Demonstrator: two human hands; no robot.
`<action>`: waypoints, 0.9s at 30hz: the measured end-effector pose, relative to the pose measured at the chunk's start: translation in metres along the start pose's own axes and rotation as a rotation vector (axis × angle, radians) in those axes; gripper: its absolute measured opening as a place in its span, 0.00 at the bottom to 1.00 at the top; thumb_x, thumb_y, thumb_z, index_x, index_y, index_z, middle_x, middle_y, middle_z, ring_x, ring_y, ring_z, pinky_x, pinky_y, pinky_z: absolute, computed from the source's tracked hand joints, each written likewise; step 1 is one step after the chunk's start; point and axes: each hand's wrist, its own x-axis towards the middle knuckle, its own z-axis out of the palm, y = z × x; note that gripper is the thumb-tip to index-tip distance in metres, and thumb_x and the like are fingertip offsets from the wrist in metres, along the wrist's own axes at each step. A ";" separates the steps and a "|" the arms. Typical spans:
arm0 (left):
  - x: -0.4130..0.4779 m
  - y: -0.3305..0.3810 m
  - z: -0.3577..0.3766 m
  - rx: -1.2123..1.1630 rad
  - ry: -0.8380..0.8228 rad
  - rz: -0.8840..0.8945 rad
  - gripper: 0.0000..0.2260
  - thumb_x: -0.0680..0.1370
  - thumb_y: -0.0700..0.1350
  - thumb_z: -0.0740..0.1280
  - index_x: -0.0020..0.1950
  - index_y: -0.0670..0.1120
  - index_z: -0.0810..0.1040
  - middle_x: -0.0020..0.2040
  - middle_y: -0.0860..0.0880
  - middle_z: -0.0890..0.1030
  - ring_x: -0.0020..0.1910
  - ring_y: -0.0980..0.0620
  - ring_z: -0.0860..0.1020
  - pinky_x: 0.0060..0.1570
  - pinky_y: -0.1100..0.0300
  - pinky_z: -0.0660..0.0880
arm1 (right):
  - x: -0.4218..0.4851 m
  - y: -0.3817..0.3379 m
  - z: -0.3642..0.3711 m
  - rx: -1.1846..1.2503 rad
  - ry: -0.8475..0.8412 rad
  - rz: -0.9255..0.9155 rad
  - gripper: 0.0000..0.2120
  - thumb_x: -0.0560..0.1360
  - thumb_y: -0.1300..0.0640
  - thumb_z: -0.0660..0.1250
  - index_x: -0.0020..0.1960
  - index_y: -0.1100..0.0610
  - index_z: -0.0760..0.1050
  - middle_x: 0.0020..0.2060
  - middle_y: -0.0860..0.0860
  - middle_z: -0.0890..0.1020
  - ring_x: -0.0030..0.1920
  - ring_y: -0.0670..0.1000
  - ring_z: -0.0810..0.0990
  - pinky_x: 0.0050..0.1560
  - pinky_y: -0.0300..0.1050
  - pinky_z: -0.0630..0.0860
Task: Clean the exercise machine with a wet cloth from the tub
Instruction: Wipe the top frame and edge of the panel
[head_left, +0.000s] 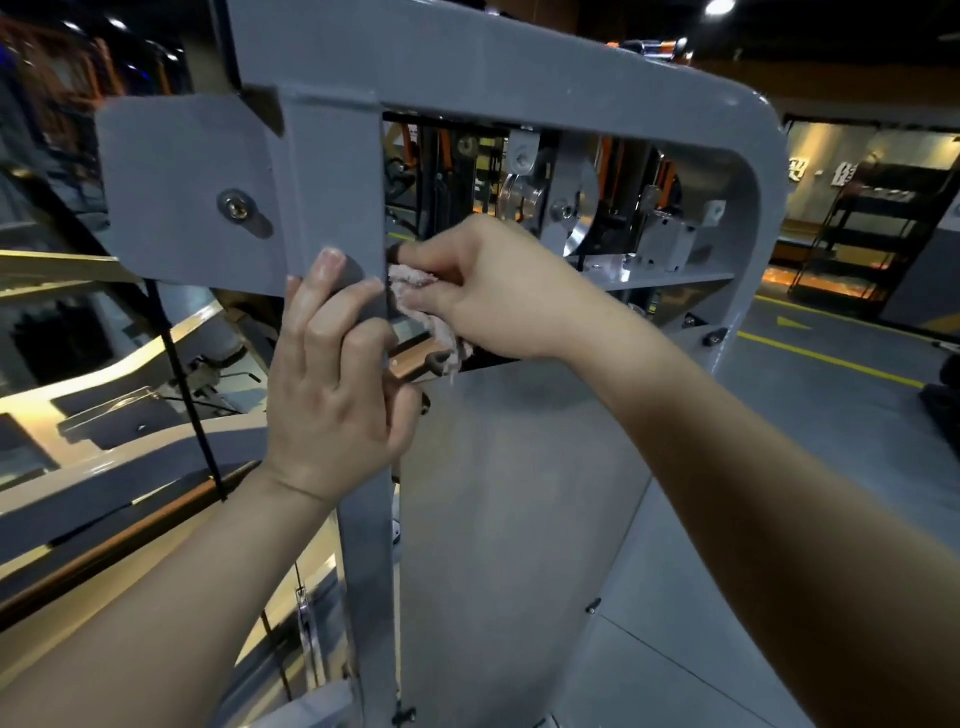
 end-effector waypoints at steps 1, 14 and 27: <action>0.000 0.000 0.000 0.004 0.000 0.000 0.09 0.76 0.41 0.58 0.55 0.41 0.69 0.66 0.40 0.67 0.76 0.35 0.60 0.74 0.34 0.62 | 0.005 -0.001 0.002 -0.024 0.019 0.028 0.17 0.79 0.59 0.66 0.32 0.54 0.68 0.24 0.45 0.69 0.26 0.43 0.69 0.29 0.37 0.63; 0.002 0.003 -0.001 0.019 -0.015 -0.012 0.08 0.77 0.42 0.57 0.55 0.42 0.68 0.66 0.41 0.66 0.78 0.38 0.57 0.70 0.30 0.64 | 0.006 -0.007 0.010 0.169 0.123 0.128 0.20 0.78 0.61 0.65 0.29 0.54 0.64 0.21 0.44 0.66 0.24 0.45 0.64 0.24 0.35 0.60; 0.001 0.002 -0.001 0.091 0.001 0.009 0.08 0.76 0.43 0.55 0.52 0.41 0.69 0.66 0.41 0.67 0.77 0.37 0.59 0.73 0.33 0.63 | 0.040 -0.018 0.005 0.319 0.150 0.324 0.09 0.76 0.69 0.59 0.53 0.62 0.75 0.34 0.54 0.76 0.33 0.52 0.75 0.23 0.37 0.66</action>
